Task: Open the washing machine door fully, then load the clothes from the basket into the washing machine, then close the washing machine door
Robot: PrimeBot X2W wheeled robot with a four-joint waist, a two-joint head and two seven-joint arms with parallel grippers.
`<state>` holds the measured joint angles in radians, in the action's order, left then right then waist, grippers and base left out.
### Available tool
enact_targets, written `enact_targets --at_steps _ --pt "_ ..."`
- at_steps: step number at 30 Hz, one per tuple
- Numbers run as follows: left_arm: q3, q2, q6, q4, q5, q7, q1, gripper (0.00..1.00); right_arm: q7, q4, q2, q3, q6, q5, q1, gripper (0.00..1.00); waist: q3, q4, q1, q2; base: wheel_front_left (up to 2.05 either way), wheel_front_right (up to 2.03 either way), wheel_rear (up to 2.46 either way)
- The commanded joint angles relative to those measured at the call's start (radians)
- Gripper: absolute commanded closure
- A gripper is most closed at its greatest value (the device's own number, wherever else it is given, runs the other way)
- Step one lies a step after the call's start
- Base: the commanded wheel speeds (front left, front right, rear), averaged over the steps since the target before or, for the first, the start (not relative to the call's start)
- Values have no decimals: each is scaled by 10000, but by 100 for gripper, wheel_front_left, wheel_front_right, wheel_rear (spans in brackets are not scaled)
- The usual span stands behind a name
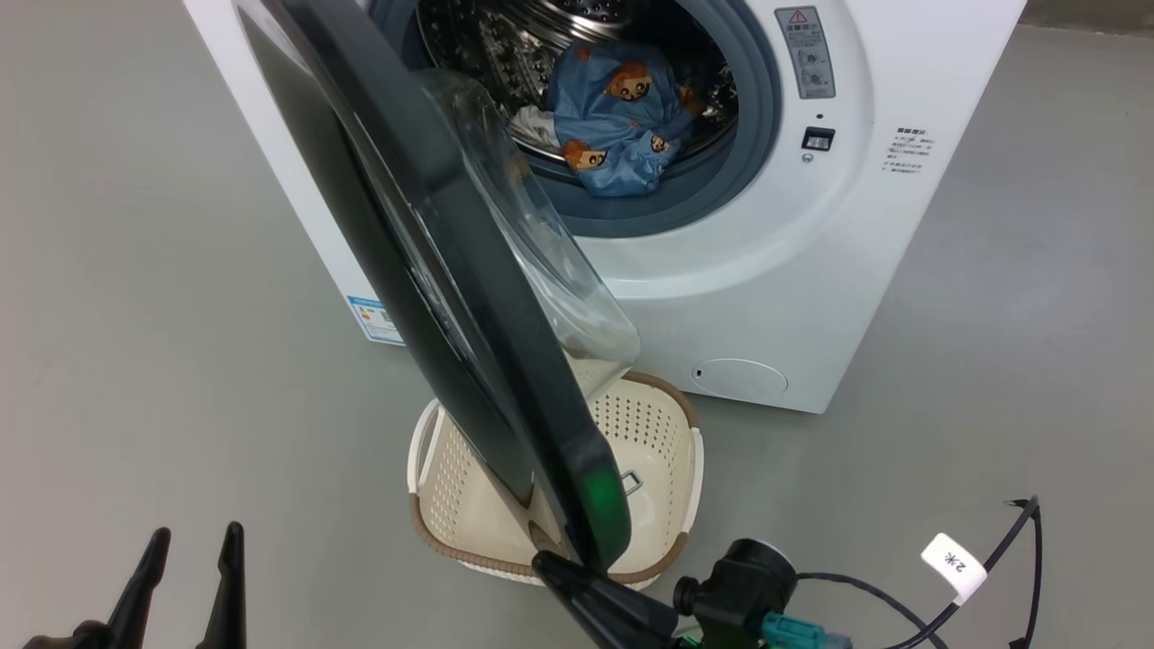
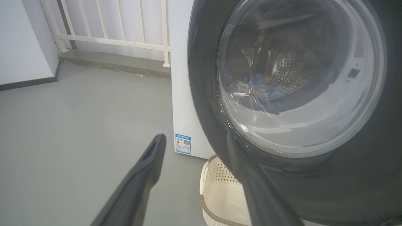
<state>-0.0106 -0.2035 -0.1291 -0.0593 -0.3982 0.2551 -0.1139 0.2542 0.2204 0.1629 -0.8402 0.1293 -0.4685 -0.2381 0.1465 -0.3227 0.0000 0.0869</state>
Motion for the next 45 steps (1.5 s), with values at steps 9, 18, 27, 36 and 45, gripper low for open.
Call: enact_targets --at_steps 9,18,27,36,45 --pt "-278 -165 -15 190 -86 67 510 0 76 -161 -163 583 14 91 -252 100 65 145 0 1 0 0 0" --pt "-88 -119 -15 200 -86 67 649 0 76 -126 -93 1587 14 271 -398 100 256 359 0 1 0 0 0" --pt "219 -76 -15 201 -100 67 858 0 76 -17 -62 2689 14 473 -749 100 542 482 0 1 0 0 0" --pt "475 34 -15 260 -139 67 1214 0 76 140 132 3540 14 655 -1398 100 1065 484 0 1 0 0 0" --pt "688 152 -15 309 -194 67 1617 0 76 403 286 4034 14 776 -2165 100 1657 413 0 1 0 0 0"
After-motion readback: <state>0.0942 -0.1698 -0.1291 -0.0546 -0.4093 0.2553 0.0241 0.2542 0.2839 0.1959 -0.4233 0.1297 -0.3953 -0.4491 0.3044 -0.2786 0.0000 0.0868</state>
